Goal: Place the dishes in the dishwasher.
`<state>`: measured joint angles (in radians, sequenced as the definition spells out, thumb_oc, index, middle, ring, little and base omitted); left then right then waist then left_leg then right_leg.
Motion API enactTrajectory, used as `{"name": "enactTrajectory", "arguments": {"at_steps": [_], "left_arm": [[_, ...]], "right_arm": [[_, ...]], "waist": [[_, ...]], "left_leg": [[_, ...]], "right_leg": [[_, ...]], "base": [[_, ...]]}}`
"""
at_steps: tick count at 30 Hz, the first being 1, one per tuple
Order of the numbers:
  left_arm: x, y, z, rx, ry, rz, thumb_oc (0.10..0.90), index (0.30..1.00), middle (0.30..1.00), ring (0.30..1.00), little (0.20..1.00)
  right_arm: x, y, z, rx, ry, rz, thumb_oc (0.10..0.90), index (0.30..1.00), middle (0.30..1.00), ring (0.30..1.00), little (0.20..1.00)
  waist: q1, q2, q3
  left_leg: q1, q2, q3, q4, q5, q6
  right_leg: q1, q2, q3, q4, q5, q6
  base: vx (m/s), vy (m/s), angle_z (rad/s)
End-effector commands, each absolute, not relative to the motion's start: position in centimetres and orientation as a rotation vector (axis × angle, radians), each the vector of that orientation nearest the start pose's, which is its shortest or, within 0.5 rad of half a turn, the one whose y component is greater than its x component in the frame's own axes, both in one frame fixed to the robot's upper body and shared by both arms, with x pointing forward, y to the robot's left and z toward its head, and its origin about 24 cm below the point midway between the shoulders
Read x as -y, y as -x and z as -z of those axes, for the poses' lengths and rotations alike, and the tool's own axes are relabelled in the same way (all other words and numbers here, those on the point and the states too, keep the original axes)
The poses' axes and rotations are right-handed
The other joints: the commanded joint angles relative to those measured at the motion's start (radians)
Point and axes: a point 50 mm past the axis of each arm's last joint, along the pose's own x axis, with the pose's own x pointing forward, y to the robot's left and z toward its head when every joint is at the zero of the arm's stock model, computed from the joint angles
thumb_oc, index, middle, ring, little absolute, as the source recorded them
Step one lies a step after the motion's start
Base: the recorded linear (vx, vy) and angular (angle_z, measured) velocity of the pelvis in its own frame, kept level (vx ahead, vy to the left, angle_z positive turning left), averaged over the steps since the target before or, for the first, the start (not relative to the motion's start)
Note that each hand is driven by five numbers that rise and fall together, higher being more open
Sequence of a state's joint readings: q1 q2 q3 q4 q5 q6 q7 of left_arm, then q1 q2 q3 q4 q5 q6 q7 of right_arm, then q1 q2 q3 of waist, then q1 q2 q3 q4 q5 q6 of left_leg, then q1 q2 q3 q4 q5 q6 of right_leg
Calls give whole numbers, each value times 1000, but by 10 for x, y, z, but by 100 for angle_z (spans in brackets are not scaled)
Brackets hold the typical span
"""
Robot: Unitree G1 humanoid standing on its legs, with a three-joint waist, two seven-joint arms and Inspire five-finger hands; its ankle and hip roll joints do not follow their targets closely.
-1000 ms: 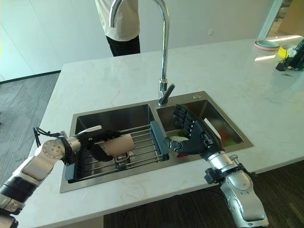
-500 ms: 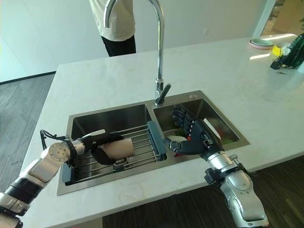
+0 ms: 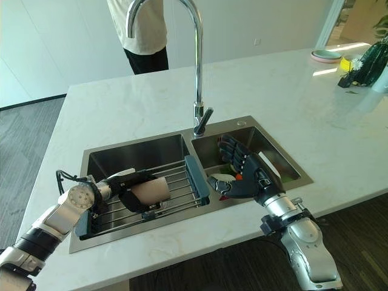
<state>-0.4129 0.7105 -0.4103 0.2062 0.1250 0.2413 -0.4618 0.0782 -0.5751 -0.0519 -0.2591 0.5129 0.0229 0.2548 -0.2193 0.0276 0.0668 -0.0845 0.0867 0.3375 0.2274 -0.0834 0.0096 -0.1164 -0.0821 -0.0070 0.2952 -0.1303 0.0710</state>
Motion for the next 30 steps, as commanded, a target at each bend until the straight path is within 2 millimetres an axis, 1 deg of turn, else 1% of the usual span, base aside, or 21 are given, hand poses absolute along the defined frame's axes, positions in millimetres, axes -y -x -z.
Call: {"name": "enactTrajectory", "arguments": {"at_steps": [1, 9, 13, 14, 15, 16, 19, 23, 25, 26, 28, 29, 30], "left_arm": [[-201, -326, -98, -243, -973, 531, 400, 300, 300, 300, 300], [-205, -324, -97, -210, -928, 491, 400, 300, 300, 300, 300], [-204, -321, -109, -107, -835, 466, 400, 300, 300, 300, 300], [-206, -319, -118, -49, -788, 444, 400, 300, 300, 300, 300], [-206, -318, -119, -40, -781, 440, 400, 300, 300, 300, 300], [-208, -315, -128, 17, -744, 416, 400, 300, 300, 300, 300], [-213, -308, -145, 128, -707, 354, 400, 300, 300, 300, 300], [-223, -289, -178, 354, -656, 227, 400, 300, 300, 300, 300], [-228, -281, -189, 438, -624, 167, 400, 300, 300, 300, 300], [-234, -269, -201, 546, -586, 96, 400, 300, 300, 300, 300], [-240, -257, -210, 642, -557, 25, 400, 300, 300, 300, 300], [-246, -247, -217, 711, -533, -27, 400, 300, 300, 300, 300], [-248, -241, -220, 744, -518, -52, 400, 300, 300, 300, 300]], "right_arm": [[219, -242, -163, 404, 125, -345, 800, 900, 900, 900, 900], [220, -241, -161, 401, 125, -338, 800, 900, 900, 900, 900], [223, -240, -161, 408, 123, -321, 800, 900, 900, 900, 900], [224, -239, -161, 412, 123, -310, 800, 900, 900, 900, 900], [224, -239, -161, 412, 123, -310, 800, 900, 900, 900, 900], [225, -237, -161, 414, 122, -300, 800, 900, 900, 900, 900], [225, -235, -160, 419, 120, -282, 800, 900, 900, 900, 900], [225, -234, -160, 430, 114, -247, 800, 900, 900, 900, 900], [224, -233, -161, 434, 111, -239, 800, 900, 900, 900, 900], [223, -231, -161, 441, 110, -227, 800, 900, 900, 900, 900], [222, -230, -162, 450, 108, -219, 800, 900, 900, 900, 900], [223, -228, -164, 461, 106, -210, 800, 900, 900, 900, 900], [224, -227, -165, 473, 103, -201, 800, 900, 900, 900, 900]], "waist": [[-9, 13, -36], [0, 9, -41], [11, 6, -37], [17, 5, -35], [17, 5, -35], [25, 3, -34], [39, 0, -33], [71, -6, -33], [82, -9, -33], [98, -12, -32], [111, -14, -30], [122, -17, -28], [129, -18, -26]], "left_leg": [[73, 26, -46, 73, -189, -17], [67, 25, -49, 73, -182, -17], [65, 24, -59, 73, -179, -18], [64, 23, -64, 73, -179, -19], [64, 23, -65, 73, -179, -19], [63, 23, -71, 73, -178, -20], [61, 22, -81, 73, -178, -21], [53, 19, -105, 73, -173, -26], [51, 18, -116, 73, -172, -28], [46, 17, -129, 73, -168, -32], [41, 15, -143, 73, -165, -36], [38, 14, -153, 73, -163, -39], [37, 14, -160, 73, -161, -41]], "right_leg": [[16, 19, -33, 5, -48, 70], [12, 19, -35, 5, -42, 67], [14, 16, -36, 5, -41, 67], [16, 15, -40, 5, -42, 66], [16, 14, -41, 5, -42, 66], [18, 13, -45, 5, -43, 65], [22, 8, -56, 5, -47, 63], [30, 0, -82, 5, -53, 58], [34, -3, -92, 5, -56, 56], [38, -4, -101, 5, -61, 51], [40, -5, -109, 5, -66, 45], [43, -5, -115, 5, -70, 40], [45, -5, -119, 5, -73, 38]], "base": [[0, 0, 0], [0, 0, 0], [0, 0, 0], [0, 0, 0], [0, 0, 0], [13, -18, 3], [10, -25, 7], [10, -51, 17], [18, -68, 35], [21, -84, 31], [15, -92, 27], [12, -105, 25], [12, -112, 26]]}}
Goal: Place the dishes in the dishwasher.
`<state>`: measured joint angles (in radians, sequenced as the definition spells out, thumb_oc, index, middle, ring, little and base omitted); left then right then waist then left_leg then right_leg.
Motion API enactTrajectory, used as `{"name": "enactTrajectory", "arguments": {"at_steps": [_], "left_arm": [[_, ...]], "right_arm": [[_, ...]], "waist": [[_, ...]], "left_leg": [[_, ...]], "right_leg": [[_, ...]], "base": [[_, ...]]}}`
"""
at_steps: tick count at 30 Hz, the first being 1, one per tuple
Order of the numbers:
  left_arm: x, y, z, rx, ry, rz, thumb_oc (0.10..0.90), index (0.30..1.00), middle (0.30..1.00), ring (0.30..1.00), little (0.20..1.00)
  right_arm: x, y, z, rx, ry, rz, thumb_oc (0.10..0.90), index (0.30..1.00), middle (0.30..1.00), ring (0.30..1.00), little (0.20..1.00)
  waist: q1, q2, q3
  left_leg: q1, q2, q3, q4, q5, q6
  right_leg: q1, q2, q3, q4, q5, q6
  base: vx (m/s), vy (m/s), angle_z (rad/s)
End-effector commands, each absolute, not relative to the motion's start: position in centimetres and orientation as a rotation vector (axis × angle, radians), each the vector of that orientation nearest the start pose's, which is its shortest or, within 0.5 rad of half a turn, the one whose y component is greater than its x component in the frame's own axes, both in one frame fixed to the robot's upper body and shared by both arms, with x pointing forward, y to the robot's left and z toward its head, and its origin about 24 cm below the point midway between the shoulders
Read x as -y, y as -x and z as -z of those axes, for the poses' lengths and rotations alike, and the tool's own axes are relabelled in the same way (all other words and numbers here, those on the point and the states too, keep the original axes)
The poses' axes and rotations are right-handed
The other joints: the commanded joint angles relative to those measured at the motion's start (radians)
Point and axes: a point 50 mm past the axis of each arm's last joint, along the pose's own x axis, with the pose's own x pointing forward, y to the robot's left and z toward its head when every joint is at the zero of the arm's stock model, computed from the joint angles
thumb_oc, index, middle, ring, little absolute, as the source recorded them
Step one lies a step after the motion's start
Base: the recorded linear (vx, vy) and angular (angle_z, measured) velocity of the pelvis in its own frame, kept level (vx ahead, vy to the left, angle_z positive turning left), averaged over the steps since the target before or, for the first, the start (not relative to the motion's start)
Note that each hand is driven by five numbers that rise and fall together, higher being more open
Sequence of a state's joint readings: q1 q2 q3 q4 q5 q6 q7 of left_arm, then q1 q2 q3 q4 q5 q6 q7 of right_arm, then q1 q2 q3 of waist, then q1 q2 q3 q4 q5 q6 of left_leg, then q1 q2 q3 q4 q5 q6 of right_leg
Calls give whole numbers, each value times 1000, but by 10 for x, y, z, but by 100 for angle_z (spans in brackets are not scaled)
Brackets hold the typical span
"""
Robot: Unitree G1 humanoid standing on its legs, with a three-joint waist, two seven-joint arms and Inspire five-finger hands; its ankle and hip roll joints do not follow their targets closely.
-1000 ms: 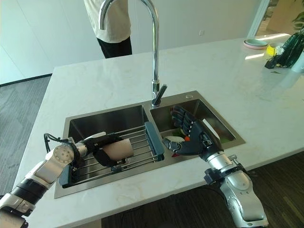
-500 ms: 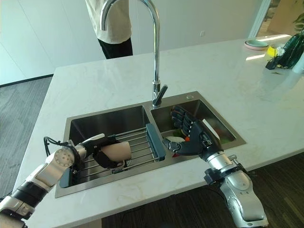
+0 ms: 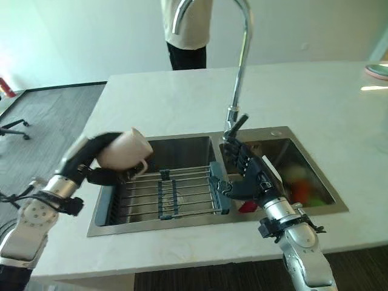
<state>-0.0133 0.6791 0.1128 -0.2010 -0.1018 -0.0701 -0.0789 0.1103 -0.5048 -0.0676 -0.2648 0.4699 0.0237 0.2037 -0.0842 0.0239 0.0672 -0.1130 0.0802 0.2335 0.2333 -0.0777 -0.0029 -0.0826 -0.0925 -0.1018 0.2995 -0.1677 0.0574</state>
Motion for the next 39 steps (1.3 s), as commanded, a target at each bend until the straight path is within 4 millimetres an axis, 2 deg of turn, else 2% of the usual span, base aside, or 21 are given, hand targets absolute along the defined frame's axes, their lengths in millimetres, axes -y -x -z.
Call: {"name": "enactTrajectory", "arguments": {"at_steps": [1, 5, 10, 11, 16, 19, 20, 21, 22, 23, 24, 25, 28, 30, 31, 32, 35, 36, 37, 38, 39], "left_arm": [[-250, -234, -222, 778, -505, -77, 400, 300, 300, 300, 300], [-260, -210, -222, 874, -379, -174, 400, 300, 300, 300, 300], [-265, -190, -212, 890, -334, -250, 400, 300, 300, 300, 300], [-266, -184, -208, 886, -301, -256, 400, 300, 300, 300, 300], [-262, -180, -205, 917, -254, -268, 400, 300, 300, 300, 300], [-262, -182, -205, 936, -202, -257, 400, 300, 300, 300, 300], [-260, -185, -206, 953, -175, -232, 400, 300, 300, 300, 300], [-257, -187, -207, 967, -158, -207, 400, 300, 300, 300, 300], [-252, -190, -210, 995, -132, -158, 400, 300, 300, 300, 300], [-248, -196, -212, 1012, -101, -121, 400, 300, 300, 300, 300], [-246, -199, -213, 1014, -91, -102, 400, 300, 300, 300, 300], [-244, -202, -212, 1016, -87, -85, 400, 300, 300, 300, 300], [-239, -202, -213, 1023, -95, -43, 400, 300, 300, 300, 300], [-238, -200, -214, 1023, -105, -34, 400, 300, 300, 300, 300], [-238, -199, -214, 1021, -110, -32, 400, 300, 300, 300, 300], [-236, -198, -216, 1024, -97, -19, 400, 300, 300, 300, 300], [-232, -200, -217, 1027, -109, -4, 400, 300, 300, 300, 300], [-228, -202, -219, 1025, -118, 4, 400, 300, 300, 300, 300], [-223, -208, -220, 1014, -107, 35, 400, 300, 300, 300, 300], [-217, -214, -218, 996, -98, 79, 400, 300, 300, 300, 300], [-213, -215, -217, 990, -113, 83, 400, 300, 300, 300, 300]], "right_arm": [[224, -225, -167, 487, 97, -196, 800, 900, 900, 900, 900], [221, -218, -175, 553, 63, -184, 800, 900, 900, 900, 900], [217, -211, -180, 586, 42, -211, 800, 900, 900, 900, 900], [217, -209, -180, 593, 37, -208, 800, 900, 900, 900, 900], [215, -210, -182, 621, 50, -191, 800, 900, 900, 900, 900], [220, -211, -185, 639, 69, -180, 800, 900, 900, 900, 900], [227, -210, -187, 657, 76, -160, 800, 900, 900, 900, 900], [232, -208, -188, 669, 83, -138, 800, 900, 900, 900, 900], [240, -205, -188, 690, 90, -98, 800, 900, 900, 900, 900], [246, -204, -188, 696, 104, -61, 800, 900, 900, 900, 900], [248, -205, -189, 697, 109, -43, 800, 900, 900, 900, 900], [250, -206, -189, 696, 112, -29, 800, 900, 900, 900, 900], [248, -212, -192, 703, 108, -9, 800, 900, 900, 900, 900], [242, -214, -190, 708, 103, -7, 800, 900, 900, 900, 900], [239, -215, -190, 710, 101, -9, 800, 900, 900, 900, 900], [232, -215, -188, 707, 90, -15, 800, 900, 900, 900, 900], [225, -215, -183, 694, 89, -23, 800, 900, 900, 900, 900], [224, -215, -182, 689, 79, -19, 800, 900, 900, 900, 900], [226, -214, -179, 679, 66, -1, 800, 900, 900, 900, 900], [233, -209, -175, 662, 71, 17, 800, 900, 900, 900, 900], [237, -205, -175, 661, 75, 5, 800, 900, 900, 900, 900]], "waist": [[0, -16, -26], [32, -23, -20], [74, -32, -3], [94, -33, 6], [116, -14, 28], [96, -29, 30], [76, -47, 31], [64, -53, 32], [27, -46, 22], [0, -44, 13], [-9, -43, 8], [-9, -40, 7], [13, -24, 4], [39, -15, 6], [56, -13, 9], [81, -16, 15], [98, -24, 22], [95, -27, 23], [74, -31, 20], [38, -42, 11], [19, -45, 8]], "left_leg": [[64, 21, -63, 67, -166, -31], [61, 21, -85, 67, -152, -46], [50, 18, -113, 67, -109, -78], [34, 19, -127, 67, -97, -85], [-88, 66, -140, 67, -38, -110], [-31, 76, -38, 67, -44, -96], [33, 79, 46, 67, -33, -85], [64, 80, 77, 67, -51, -75], [161, 123, 173, 67, -87, -82], [217, 184, 288, 67, -46, -106], [239, 202, 328, 67, -28, -119], [238, 209, 338, 67, -40, -124], [211, 188, 316, 67, -158, -101], [183, 152, 269, 67, -189, -91], [169, 129, 245, 67, -202, -83], [148, 85, 201, 67, -225, -65], [128, 38, 143, 67, -246, -41], [117, 22, 110, 67, -248, -31], [100, 5, 55, 67, -246, -18], [59, -9, -2, 67, -214, -4], [47, -10, -46, 67, -204, -4]], "right_leg": [[13, 6, -27, 1, -38, 49], [18, 8, -41, 1, -46, 36], [20, 13, -54, 1, -49, 19], [18, 9, -66, 1, -52, 15], [-2, 9, -113, 1, -68, 6], [-12, -24, -157, 1, -64, 6], [-18, -54, -191, 1, -46, 7], [-22, -73, -222, 1, -31, 12], [-14, -99, -301, 1, -22, 24], [-6, -125, -384, 1, -8, 23], [-4, -135, -415, 1, -1, 23], [1, -143, -433, 1, 7, 28], [-16, -218, -483, 1, 85, 83], [-22, -259, -488, 1, 127, 108], [-23, -290, -496, 1, 172, 127], [-21, -333, -502, 1, 229, 153], [-25, -367, -484, 1, 274, 175], [-28, -358, -454, 1, 264, 174], [-45, -309, -353, 1, 232, 164], [-65, -221, -230, 1, 181, 127], [-53, -146, -148, 1, 102, 112]], "base": [[15, -123, 25], [29, -129, 21], [42, -151, 22], [13, -119, 24], [-135, -21, 53], [-186, 43, 72], [-236, 105, 114], [-329, 244, 193], [-406, 349, 262], [-384, 375, 264], [-341, 338, 218], [-241, 437, 193], [-212, 539, 195], [-129, 496, 134], [-87, 617, 107], [-70, 626, 75], [-36, 398, 76], [-22, 386, 84], [-47, 279, 110], [10, 192, 234], [12, 106, 344]]}}
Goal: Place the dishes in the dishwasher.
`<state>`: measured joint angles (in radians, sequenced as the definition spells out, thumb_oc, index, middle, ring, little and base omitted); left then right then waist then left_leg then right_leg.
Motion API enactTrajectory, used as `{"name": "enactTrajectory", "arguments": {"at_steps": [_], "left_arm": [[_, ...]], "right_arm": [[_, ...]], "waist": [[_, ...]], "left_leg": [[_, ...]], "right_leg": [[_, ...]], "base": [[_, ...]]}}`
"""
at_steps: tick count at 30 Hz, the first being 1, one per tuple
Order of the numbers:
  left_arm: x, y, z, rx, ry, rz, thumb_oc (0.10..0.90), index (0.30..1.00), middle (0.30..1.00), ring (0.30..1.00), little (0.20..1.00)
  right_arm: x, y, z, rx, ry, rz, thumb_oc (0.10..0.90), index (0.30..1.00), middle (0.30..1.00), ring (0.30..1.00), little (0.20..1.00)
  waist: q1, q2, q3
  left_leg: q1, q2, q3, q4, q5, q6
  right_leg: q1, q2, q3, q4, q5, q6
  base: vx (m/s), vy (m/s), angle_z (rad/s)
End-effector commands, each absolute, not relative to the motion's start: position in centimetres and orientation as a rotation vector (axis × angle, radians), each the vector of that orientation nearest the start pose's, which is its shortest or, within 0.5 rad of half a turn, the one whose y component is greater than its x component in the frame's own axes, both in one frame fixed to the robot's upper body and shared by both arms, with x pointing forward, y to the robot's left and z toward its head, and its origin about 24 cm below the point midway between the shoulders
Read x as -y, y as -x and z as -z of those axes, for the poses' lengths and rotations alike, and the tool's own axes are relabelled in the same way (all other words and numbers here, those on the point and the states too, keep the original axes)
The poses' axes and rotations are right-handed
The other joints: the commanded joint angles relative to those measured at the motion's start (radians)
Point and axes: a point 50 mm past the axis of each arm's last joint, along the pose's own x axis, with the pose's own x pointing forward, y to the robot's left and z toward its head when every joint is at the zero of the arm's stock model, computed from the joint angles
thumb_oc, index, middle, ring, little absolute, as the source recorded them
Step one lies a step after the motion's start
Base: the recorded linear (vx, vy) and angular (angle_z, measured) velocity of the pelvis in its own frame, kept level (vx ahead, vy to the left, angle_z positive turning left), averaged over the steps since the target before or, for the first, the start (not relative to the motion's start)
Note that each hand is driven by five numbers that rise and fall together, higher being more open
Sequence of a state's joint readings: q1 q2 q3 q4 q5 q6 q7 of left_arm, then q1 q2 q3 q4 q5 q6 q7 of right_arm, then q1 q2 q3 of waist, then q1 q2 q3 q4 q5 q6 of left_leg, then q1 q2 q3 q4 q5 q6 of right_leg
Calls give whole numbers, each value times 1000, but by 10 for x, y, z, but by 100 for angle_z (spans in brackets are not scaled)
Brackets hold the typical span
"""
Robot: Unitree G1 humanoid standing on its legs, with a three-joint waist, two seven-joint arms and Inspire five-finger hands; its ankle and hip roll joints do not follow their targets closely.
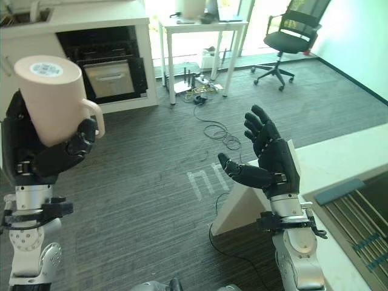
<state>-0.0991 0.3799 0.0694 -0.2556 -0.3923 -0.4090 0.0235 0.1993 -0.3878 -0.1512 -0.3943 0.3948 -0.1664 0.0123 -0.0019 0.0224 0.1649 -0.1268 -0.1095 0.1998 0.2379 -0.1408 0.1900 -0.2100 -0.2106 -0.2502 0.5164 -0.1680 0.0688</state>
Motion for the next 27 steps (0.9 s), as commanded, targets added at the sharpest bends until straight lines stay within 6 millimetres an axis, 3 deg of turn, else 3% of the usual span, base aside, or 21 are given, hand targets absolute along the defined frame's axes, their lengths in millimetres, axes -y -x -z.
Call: {"name": "enactTrajectory", "arguments": {"at_steps": [1, 4, 11, 27], "left_arm": [[-210, -215, -216, 986, -125, 61, 400, 300, 300, 300, 300], [-214, -212, -215, 966, -98, 34, 400, 300, 300, 300, 300], [-227, -206, -211, 944, -61, -62, 400, 300, 300, 300, 300], [-228, -208, -205, 910, -77, -41, 400, 300, 300, 300, 300]], "right_arm": [[238, -203, -176, 668, 57, -29, 800, 900, 900, 900, 900], [227, -209, -180, 689, 41, -69, 800, 900, 900, 900, 900], [214, -220, -183, 667, 57, -141, 800, 900, 900, 900, 900], [213, -218, -179, 656, 17, -146, 800, 900, 900, 900, 900]], "waist": [[-67, -51, -93], [-7, -57, -86], [26, -51, -98], [-12, -29, -113]], "left_leg": [[48, 174, -32, 62, -130, -196], [48, 176, -62, 62, -118, -199], [40, 204, -78, 62, -109, -230], [37, 219, -71, 62, -102, -243]], "right_leg": [[82, 5, 30, -216, 85, 96], [127, 4, -12, -216, 16, 88], [137, 22, -23, -216, -23, 66], [122, 58, 24, -216, -32, 48]], "base": [[47, 24, 427], [-28, -137, 138], [2, -78, -18], [-11, -67, -7]]}}
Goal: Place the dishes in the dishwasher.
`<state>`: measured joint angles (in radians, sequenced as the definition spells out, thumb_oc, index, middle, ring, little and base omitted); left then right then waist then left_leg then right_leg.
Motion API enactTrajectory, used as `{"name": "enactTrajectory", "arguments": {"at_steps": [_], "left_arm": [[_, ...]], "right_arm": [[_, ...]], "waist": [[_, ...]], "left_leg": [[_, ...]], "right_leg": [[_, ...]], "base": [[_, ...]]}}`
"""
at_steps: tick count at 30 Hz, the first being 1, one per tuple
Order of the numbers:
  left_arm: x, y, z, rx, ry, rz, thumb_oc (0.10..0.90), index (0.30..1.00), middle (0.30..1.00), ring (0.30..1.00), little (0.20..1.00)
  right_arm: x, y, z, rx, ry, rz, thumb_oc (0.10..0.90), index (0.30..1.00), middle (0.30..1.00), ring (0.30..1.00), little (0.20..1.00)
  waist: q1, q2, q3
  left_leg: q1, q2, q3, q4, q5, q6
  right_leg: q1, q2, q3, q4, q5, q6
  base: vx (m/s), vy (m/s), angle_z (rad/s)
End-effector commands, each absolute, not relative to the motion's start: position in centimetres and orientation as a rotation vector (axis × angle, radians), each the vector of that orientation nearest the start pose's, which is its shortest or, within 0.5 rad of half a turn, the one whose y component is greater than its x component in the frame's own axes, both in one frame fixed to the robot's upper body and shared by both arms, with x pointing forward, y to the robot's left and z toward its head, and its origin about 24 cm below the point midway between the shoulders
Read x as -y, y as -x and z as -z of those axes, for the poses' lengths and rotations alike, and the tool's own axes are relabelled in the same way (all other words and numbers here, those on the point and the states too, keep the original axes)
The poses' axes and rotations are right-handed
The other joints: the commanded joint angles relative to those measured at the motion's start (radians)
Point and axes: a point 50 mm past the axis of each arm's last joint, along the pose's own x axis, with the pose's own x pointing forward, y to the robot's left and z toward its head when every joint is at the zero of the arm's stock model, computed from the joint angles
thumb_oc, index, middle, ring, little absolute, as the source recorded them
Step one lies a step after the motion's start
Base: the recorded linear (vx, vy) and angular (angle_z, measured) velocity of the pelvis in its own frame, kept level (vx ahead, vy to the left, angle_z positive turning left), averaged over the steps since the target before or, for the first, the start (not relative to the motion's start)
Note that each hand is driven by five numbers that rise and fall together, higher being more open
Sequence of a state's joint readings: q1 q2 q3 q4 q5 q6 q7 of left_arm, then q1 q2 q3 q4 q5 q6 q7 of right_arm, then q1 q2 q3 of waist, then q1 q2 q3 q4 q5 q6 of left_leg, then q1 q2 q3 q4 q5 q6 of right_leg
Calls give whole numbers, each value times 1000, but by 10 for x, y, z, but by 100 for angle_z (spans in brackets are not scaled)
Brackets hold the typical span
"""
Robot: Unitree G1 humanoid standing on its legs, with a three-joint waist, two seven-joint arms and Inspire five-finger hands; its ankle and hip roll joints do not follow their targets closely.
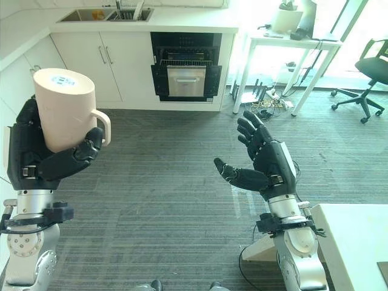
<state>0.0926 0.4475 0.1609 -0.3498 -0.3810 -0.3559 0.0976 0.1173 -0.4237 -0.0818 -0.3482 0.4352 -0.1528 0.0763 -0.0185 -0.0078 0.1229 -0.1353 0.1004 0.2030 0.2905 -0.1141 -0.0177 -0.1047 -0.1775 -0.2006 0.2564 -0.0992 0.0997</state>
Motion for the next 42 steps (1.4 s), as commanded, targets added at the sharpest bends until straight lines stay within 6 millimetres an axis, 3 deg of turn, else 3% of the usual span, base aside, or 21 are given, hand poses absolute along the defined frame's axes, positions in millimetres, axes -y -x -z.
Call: {"name": "enactTrajectory", "arguments": {"at_steps": [1, 2, 3, 6, 11, 13, 14, 17, 19, 20, 21, 23, 25, 27, 29, 32, 34, 35, 38, 39, 42], "left_arm": [[-222, -205, -189, 835, 73, 65, 400, 300, 300, 300, 300], [-223, -205, -189, 833, 59, 49, 400, 300, 300, 300, 300], [-222, -208, -189, 828, 51, 41, 400, 300, 300, 300, 300], [-213, -220, -191, 841, 17, 45, 400, 300, 300, 300, 300], [-220, -220, -190, 847, 23, -3, 400, 300, 300, 300, 300], [-223, -216, -189, 850, 18, -18, 400, 300, 300, 300, 300], [-224, -215, -188, 847, 22, -19, 400, 300, 300, 300, 300], [-225, -215, -183, 815, 53, -24, 400, 300, 300, 300, 300], [-225, -215, -180, 795, 56, -18, 400, 300, 300, 300, 300], [-225, -213, -176, 778, 45, -16, 400, 300, 300, 300, 300], [-225, -213, -174, 767, 44, -19, 400, 300, 300, 300, 300], [-228, -212, -169, 747, 47, -34, 400, 300, 300, 300, 300], [-232, -210, -166, 741, 53, -47, 400, 300, 300, 300, 300], [-233, -208, -165, 743, 38, -48, 400, 300, 300, 300, 300], [-232, -211, -166, 734, 2, -39, 400, 300, 300, 300, 300], [-230, -215, -169, 730, -52, -14, 400, 300, 300, 300, 300], [-230, -220, -170, 714, -71, 0, 400, 300, 300, 300, 300], [-230, -220, -170, 713, -71, 1, 400, 300, 300, 300, 300], [-225, -223, -169, 707, -80, 23, 400, 300, 300, 300, 300], [-220, -223, -168, 711, -100, 43, 400, 300, 300, 300, 300], [-216, -225, -171, 721, -140, 40, 400, 300, 300, 300, 300]], "right_arm": [[225, -216, -171, 616, 60, -132, 800, 900, 900, 900, 900], [220, -216, -170, 621, 89, -147, 800, 900, 900, 900, 900], [219, -215, -170, 625, 91, -155, 800, 900, 900, 900, 900], [219, -219, -171, 644, 39, -174, 800, 900, 900, 900, 900], [220, -221, -172, 617, 54, -189, 800, 900, 900, 900, 900], [219, -219, -173, 623, 64, -222, 800, 900, 900, 900, 900], [218, -218, -173, 622, 67, -228, 800, 900, 900, 900, 900], [217, -218, -170, 608, 87, -234, 800, 900, 900, 900, 900], [214, -221, -169, 601, 80, -234, 800, 900, 900, 900, 900], [212, -222, -168, 595, 73, -238, 800, 900, 900, 900, 900], [210, -222, -167, 590, 77, -242, 800, 900, 900, 900, 900], [209, -220, -163, 579, 94, -248, 800, 900, 900, 900, 900], [213, -219, -162, 570, 93, -248, 800, 900, 900, 900, 900], [216, -218, -163, 568, 86, -244, 800, 900, 900, 900, 900], [216, -216, -160, 568, 69, -242, 800, 900, 900, 900, 900], [215, -216, -162, 578, 52, -231, 800, 900, 900, 900, 900], [211, -219, -162, 591, 31, -214, 800, 900, 900, 900, 900], [210, -219, -162, 591, 30, -213, 800, 900, 900, 900, 900], [207, -219, -158, 584, 16, -191, 800, 900, 900, 900, 900], [202, -218, -155, 584, 11, -188, 800, 900, 900, 900, 900], [199, -220, -152, 560, 23, -213, 800, 900, 900, 900, 900]], "waist": [[2, -37, -1], [-4, -24, -6], [-10, -18, -15], [-22, -16, -39], [-25, -15, -59], [-17, -35, -50], [-11, -58, -40], [3, -70, -11], [17, -63, -4], [24, -28, -2], [26, -13, -3], [33, 10, -12], [39, 19, -17], [41, 16, -20], [43, 7, -28], [51, -3, -42], [56, 3, -51], [55, 3, -51], [53, 10, -48], [40, 27, -36], [24, 33, -19]], "left_leg": [[50, -44, -21, 10, -103, 0], [52, -45, -77, 10, -114, -2], [44, -39, -88, 10, -117, -10], [23, -24, -91, 10, -116, -31], [31, -29, -91, 10, -106, -33], [72, -40, -52, 10, -16, -48], [93, -52, -28, 10, 42, -53], [44, -53, -8, 91, 61, -53], [17, -40, 10, 10, 77, -53], [-59, 13, 3, 10, 23, -56], [-100, 35, -2, 10, 10, -62], [-170, 64, -40, 10, 31, -78], [-197, 75, -61, 10, 67, -86], [-192, 75, -45, 10, 40, -75], [-162, 44, -30, 10, 16, -50], [-144, 3, -60, 10, -1, -21], [-96, -56, -115, 10, -35, 19], [-93, -60, -116, 10, -36, 22], [-64, -85, -127, 10, -54, 42], [-29, -95, -137, 10, -76, 59], [-4, -90, -112, 10, -83, 64]], "right_leg": [[61, 89, 22, 44, -86, 7], [48, 105, 38, 44, -94, 2], [37, 110, 40, 44, -99, -2], [17, 117, 21, 44, -110, -12], [8, 129, 29, 44, -117, -26], [18, 130, 47, 44, -123, -45], [27, 116, 57, 44, -124, -56], [45, 106, 38, 44, -121, -62], [62, 110, 25, 44, -136, -58], [81, 135, 2, 44, -157, -51], [90, 144, -7, 44, -167, -48], [117, 163, -14, 44, -192, -47], [145, 180, -12, 44, -221, -57], [166, 169, -19, 44, -228, -51], [212, 134, -17, 44, -226, -17], [230, 101, -21, 44, -136, 32], [259, 76, -37, 85, 27, 78], [256, 72, -37, 102, 31, 80], [213, 51, -26, 312, 107, 86], [103, 38, 1, 553, 138, 73], [-32, 33, -19, 583, 91, 42]], "base": [[-37, -43, -7], [-78, -35, -9], [-111, -45, -7], [-92, -96, -6], [-16, -100, 1], [78, -181, -4], [99, -182, -6], [80, -97, 8], [142, 38, 28], [214, 138, 24], [269, 185, 29], [255, 131, 31], [329, 166, -4], [449, 275, -41], [495, 297, -44], [413, 254, -2], [528, 369, 17], [331, 272, 21], [192, 204, 29], [213, 261, 28], [219, 148, 12]]}}
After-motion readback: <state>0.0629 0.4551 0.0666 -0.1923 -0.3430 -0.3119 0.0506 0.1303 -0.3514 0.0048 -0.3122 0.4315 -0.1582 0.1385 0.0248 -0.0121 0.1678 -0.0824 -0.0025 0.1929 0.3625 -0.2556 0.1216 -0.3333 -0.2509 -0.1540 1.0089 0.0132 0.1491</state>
